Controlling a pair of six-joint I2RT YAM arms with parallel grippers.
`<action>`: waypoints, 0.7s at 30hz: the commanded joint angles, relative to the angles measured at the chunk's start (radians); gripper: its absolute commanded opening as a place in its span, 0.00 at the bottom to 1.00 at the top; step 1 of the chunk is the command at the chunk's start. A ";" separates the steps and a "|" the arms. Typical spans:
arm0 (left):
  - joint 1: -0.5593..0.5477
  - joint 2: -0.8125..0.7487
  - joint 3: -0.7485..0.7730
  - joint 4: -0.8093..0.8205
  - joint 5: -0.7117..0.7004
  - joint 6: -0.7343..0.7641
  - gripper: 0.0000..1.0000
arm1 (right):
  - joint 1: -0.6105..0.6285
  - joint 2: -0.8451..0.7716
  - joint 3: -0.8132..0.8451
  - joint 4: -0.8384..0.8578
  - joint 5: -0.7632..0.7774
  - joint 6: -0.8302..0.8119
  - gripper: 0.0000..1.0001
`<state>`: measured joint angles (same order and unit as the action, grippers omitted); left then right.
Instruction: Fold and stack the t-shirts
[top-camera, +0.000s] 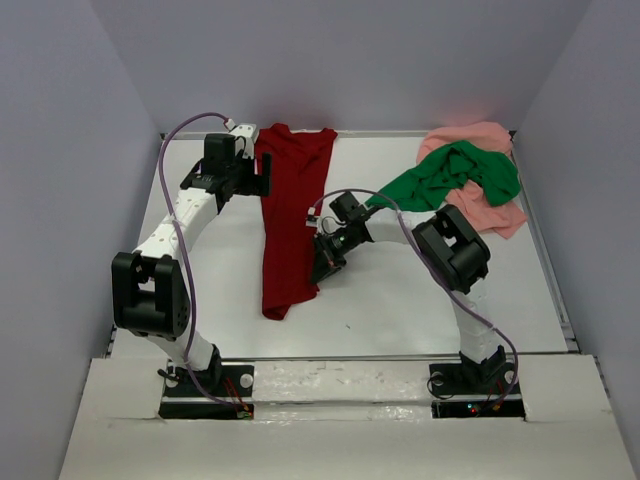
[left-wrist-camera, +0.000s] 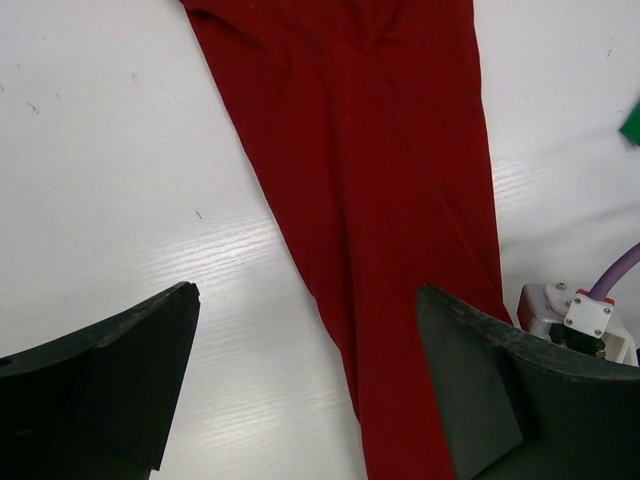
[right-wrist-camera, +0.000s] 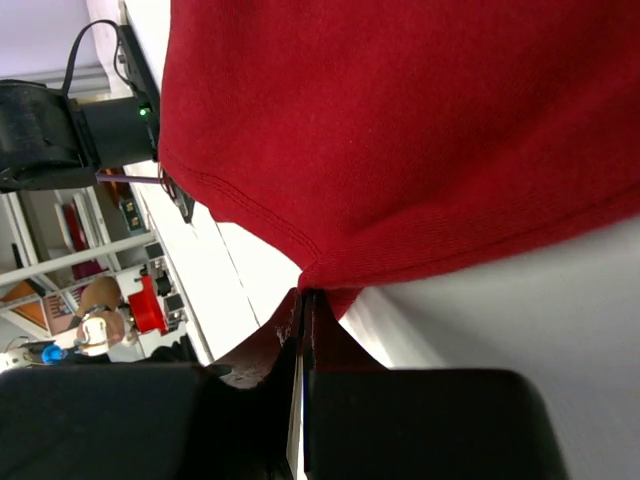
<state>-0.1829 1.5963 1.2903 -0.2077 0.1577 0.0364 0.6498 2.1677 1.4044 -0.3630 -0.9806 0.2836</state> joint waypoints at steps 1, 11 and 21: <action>0.003 -0.015 0.014 0.014 0.017 -0.004 0.99 | 0.025 0.000 0.053 -0.004 0.028 -0.026 0.00; 0.003 -0.074 0.012 0.037 -0.067 0.003 0.99 | 0.112 0.009 0.335 -0.036 0.008 -0.023 0.00; 0.040 -0.168 -0.040 0.097 -0.253 -0.004 0.99 | 0.263 0.131 0.645 -0.034 -0.107 0.022 0.00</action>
<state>-0.1303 1.4776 1.2613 -0.1677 -0.0616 0.0490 0.8444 2.2414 1.9652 -0.4183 -0.9970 0.2859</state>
